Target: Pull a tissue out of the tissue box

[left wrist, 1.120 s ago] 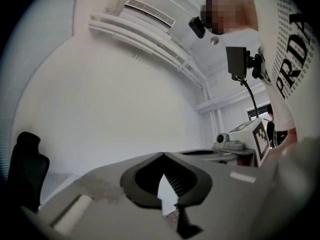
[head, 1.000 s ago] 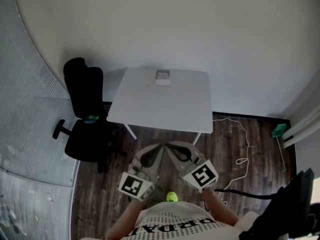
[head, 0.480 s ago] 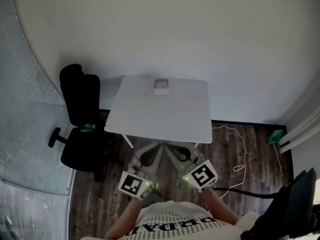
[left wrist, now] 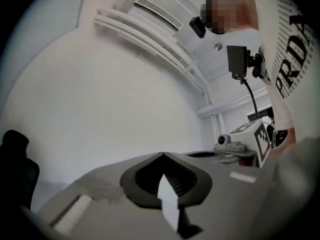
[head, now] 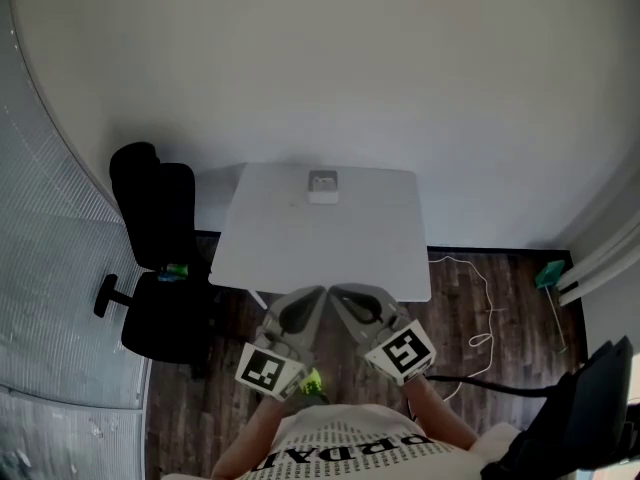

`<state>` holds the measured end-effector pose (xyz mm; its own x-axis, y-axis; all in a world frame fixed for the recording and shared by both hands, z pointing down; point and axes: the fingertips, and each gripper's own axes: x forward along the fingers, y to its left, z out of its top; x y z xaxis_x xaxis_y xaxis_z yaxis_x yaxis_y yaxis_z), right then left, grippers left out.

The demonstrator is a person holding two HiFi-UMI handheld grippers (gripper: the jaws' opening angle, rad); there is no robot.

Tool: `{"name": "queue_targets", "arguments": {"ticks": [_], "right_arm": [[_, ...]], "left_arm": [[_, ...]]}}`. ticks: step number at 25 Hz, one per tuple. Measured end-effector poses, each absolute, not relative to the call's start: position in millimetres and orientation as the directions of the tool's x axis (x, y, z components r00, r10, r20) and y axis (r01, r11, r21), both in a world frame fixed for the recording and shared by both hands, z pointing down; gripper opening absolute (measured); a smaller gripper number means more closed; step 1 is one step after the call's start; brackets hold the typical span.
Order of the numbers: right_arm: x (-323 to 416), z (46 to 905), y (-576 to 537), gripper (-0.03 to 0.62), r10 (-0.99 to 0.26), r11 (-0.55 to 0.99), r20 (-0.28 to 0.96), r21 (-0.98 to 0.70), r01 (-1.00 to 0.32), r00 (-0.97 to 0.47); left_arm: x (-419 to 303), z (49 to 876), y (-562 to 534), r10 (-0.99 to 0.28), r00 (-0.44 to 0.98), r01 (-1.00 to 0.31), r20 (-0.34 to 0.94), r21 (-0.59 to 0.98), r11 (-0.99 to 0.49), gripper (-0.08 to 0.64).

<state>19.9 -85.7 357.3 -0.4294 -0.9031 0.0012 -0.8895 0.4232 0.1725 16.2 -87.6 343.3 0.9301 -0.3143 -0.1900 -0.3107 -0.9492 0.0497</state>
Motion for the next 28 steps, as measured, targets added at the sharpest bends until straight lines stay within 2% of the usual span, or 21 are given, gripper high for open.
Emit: {"name": "queue_targets", "arguments": {"ticks": [17, 28], "right_arm": [[29.6, 366.8, -201.6, 0.006, -0.946, 0.325, 0.039, 0.158, -0.932, -0.323], [65.1, 379.5, -241.7, 0.006, -0.931, 0.366, 0.071, 0.148, -0.919, -0.359]], "left_arm": [[23.0, 347.9, -196.7, -0.222, 0.959, -0.216, -0.176, 0.057, -0.975, -0.009], [59.2, 357.5, -234.8, -0.254, 0.955, -0.246, -0.155, 0.067, -0.967, -0.009]]}}
